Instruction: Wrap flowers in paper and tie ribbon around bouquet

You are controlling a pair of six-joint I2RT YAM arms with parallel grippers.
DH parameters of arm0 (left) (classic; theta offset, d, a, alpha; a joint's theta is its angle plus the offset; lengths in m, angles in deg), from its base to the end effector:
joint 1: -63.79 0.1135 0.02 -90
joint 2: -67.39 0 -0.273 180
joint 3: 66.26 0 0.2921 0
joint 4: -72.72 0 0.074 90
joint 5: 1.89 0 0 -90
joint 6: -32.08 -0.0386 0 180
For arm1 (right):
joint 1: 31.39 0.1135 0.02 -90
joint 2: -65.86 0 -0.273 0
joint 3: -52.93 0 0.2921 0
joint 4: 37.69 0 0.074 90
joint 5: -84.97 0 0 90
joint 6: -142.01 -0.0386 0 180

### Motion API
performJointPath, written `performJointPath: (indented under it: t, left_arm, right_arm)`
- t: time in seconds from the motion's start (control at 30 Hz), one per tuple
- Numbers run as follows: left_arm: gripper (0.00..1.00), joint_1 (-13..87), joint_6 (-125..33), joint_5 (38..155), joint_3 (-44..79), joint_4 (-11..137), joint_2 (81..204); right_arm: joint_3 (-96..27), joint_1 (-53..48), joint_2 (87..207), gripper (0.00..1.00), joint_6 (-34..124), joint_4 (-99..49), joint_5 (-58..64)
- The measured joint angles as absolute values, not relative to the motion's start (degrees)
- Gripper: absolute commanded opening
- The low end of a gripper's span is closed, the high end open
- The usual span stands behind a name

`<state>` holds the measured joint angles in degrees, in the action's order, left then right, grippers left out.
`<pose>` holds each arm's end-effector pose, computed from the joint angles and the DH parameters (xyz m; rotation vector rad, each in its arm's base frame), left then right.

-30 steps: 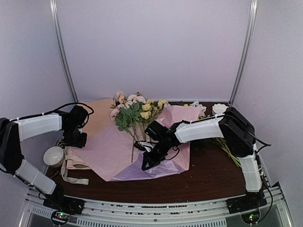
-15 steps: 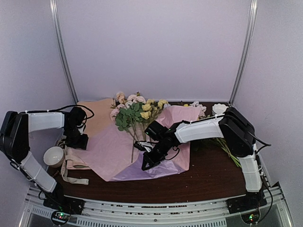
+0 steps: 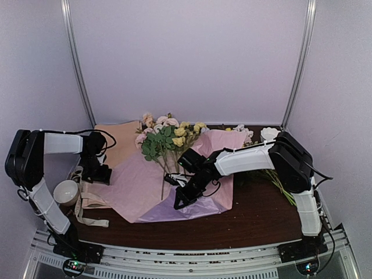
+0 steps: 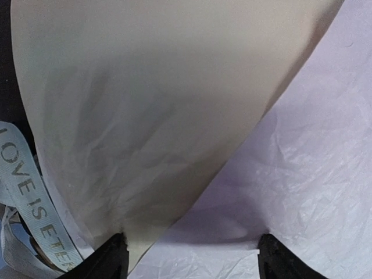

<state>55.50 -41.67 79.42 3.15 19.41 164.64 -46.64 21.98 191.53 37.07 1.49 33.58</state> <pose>0.3274 -0.0418 0.1371 -0.2224 2.9456 0.1707 0.2701 0.4036 0.1122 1.1528 -2.6380 -1.1852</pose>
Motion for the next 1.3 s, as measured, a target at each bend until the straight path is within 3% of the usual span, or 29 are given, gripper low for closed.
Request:
performJointPath:
  t: [0.13, 0.3, 0.5, 0.93, 1.17, 1.3]
  left_arm:
    - [0.69, 55.5, -41.7, 81.5, 2.9, 19.1, 164.7]
    - [0.68, 55.5, -42.1, 86.5, 1.5, 19.1, 164.5]
    - [0.57, 55.5, -43.0, 91.4, 1.3, 19.0, 163.9]
    - [0.62, 54.5, -40.5, 98.6, 0.0, 18.8, 155.6]
    - [0.60, 40.7, -23.4, 91.7, -9.4, 20.9, 130.7]
    - [0.61, 26.7, -10.6, 88.6, -16.5, 21.8, 126.1]
  right_arm:
    - [-46.6, 22.0, 191.5, 0.00, 37.1, 1.5, 33.6]
    - [-46.6, 22.0, 191.5, 0.00, 37.2, 1.5, 33.6]
    - [-46.6, 22.0, 191.5, 0.00, 37.2, 1.5, 33.6]
    - [-46.6, 22.0, 191.5, 0.00, 37.3, 1.5, 33.6]
    - [-46.7, 22.0, 191.5, 0.00, 37.2, 1.7, 33.6]
    - [-46.8, 22.0, 191.6, 0.00, 37.2, 1.7, 33.6]
